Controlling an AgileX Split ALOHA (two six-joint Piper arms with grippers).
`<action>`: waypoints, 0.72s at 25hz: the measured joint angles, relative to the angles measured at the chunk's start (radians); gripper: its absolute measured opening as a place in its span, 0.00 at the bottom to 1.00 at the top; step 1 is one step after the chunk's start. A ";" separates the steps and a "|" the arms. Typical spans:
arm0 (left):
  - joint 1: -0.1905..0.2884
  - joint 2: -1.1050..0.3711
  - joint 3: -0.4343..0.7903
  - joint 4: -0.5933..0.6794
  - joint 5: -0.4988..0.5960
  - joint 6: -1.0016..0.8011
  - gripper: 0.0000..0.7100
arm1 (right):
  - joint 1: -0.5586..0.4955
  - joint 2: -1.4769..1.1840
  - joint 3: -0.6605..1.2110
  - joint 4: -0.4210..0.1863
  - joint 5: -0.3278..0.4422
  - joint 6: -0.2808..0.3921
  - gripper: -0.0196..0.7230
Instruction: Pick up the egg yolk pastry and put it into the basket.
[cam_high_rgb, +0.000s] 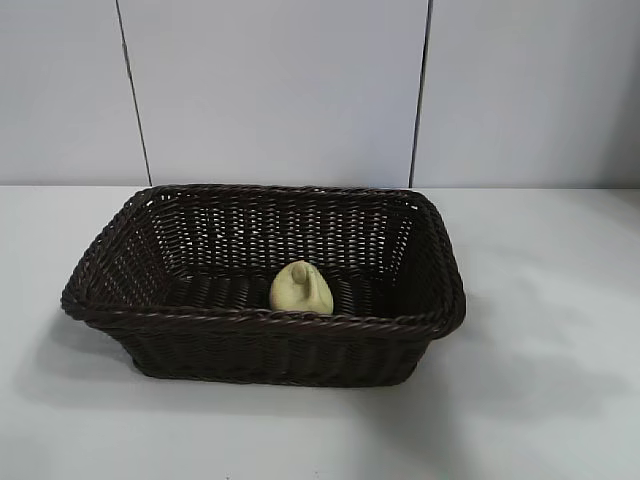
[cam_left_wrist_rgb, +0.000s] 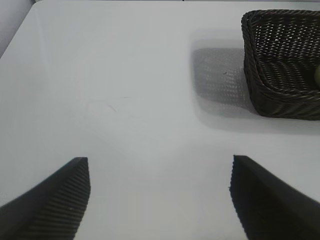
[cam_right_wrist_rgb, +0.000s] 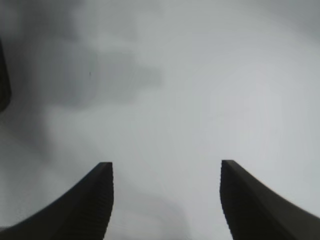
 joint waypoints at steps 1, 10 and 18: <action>0.000 0.000 0.000 0.000 0.000 0.000 0.79 | 0.015 -0.050 0.044 0.002 0.000 -0.001 0.64; 0.000 0.000 0.000 0.000 0.000 0.000 0.79 | 0.070 -0.487 0.398 0.006 -0.063 -0.003 0.64; 0.000 0.000 0.000 0.000 -0.001 0.000 0.79 | 0.070 -0.792 0.548 0.006 -0.157 -0.037 0.64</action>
